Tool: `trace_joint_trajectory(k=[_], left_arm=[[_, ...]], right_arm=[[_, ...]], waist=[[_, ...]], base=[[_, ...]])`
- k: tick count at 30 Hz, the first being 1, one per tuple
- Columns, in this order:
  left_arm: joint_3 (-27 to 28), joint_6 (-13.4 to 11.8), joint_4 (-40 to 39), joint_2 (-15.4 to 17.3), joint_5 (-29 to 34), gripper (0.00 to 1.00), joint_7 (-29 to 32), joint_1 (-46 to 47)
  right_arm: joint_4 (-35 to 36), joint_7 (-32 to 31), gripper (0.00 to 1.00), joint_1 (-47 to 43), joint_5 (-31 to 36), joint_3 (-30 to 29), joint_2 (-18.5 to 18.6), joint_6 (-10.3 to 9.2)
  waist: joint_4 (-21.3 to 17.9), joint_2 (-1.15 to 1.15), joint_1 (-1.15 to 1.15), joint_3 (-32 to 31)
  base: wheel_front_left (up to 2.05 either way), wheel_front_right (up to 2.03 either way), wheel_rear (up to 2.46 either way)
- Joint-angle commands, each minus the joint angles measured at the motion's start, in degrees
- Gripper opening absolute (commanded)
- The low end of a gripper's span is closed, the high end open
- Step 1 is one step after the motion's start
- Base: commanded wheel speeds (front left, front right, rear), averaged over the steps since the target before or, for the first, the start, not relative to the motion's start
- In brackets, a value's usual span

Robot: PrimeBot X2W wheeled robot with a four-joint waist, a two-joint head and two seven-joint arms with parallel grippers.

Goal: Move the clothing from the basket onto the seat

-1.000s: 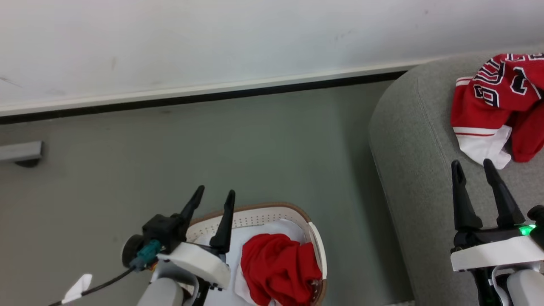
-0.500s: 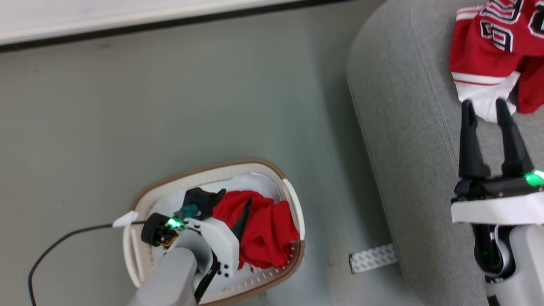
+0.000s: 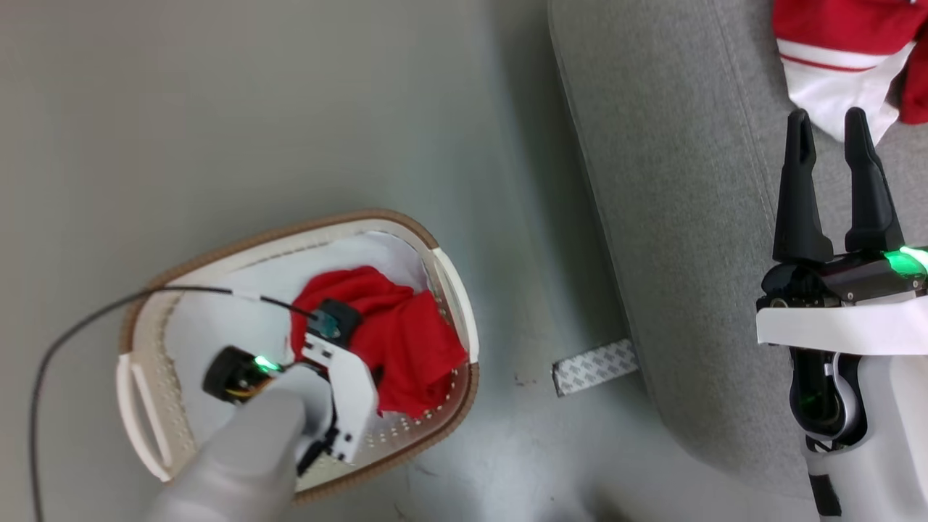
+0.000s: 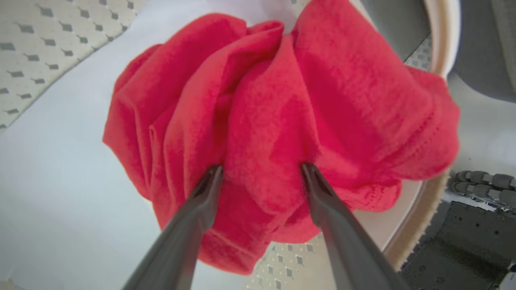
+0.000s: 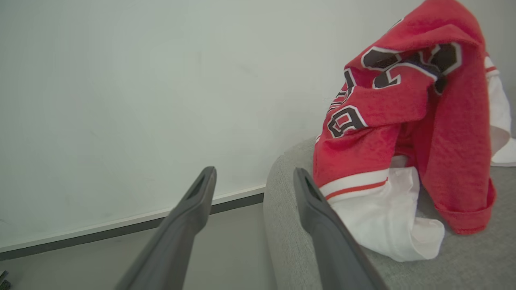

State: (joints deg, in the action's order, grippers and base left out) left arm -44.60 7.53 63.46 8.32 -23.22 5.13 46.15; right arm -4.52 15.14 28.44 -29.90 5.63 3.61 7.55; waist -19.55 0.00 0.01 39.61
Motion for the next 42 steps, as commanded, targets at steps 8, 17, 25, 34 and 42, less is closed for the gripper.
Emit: trace_joint_trajectory(k=[8, 17, 25, 34, 42], left_arm=[[-3.19, -0.13, 5.77, 2.68, -1.41, 1.0, 2.43, 5.56], [-3.65, -0.2, 8.44, 2.23, -2.69, 0.0, -0.49, 6.42], [-4.32, -0.15, 9.05, 0.67, -4.27, 0.0, -4.6, 5.77], [-6.45, -0.13, 6.39, -3.26, -7.49, 0.0, -12.2, 0.95], [-9.31, -0.13, 2.54, -3.82, -12.57, 0.0, -17.84, -3.29]], right_arm=[[0.22, -0.01, 1.0, 2.29, -1.45, 0.63, -0.76, -0.13], [-0.06, -0.01, 1.0, 2.57, -3.05, 0.46, -0.78, -0.13], [-0.54, -0.01, 1.0, 2.1, -1.2, -0.03, -0.77, -0.13], [-2.39, -0.01, 1.0, -0.63, 1.45, -0.79, 0.59, -0.13], [-4.35, -0.01, 1.0, -4.24, 1.45, -0.42, 2.98, -0.13]], waist=[[-3.43, 0.0, -0.01, 6.34], [-3.81, 0.0, -0.01, 6.44], [-1.97, 0.0, -0.01, 2.06], [2.99, 0.0, -0.01, -10.09], [6.53, 0.0, -0.01, -20.98]], base=[[0.0, 0.0, 0.0], [0.0, 0.0, 0.0], [0.0, 0.0, 0.0], [0.0, 0.0, 0.0], [0.0, 0.0, 0.0]])
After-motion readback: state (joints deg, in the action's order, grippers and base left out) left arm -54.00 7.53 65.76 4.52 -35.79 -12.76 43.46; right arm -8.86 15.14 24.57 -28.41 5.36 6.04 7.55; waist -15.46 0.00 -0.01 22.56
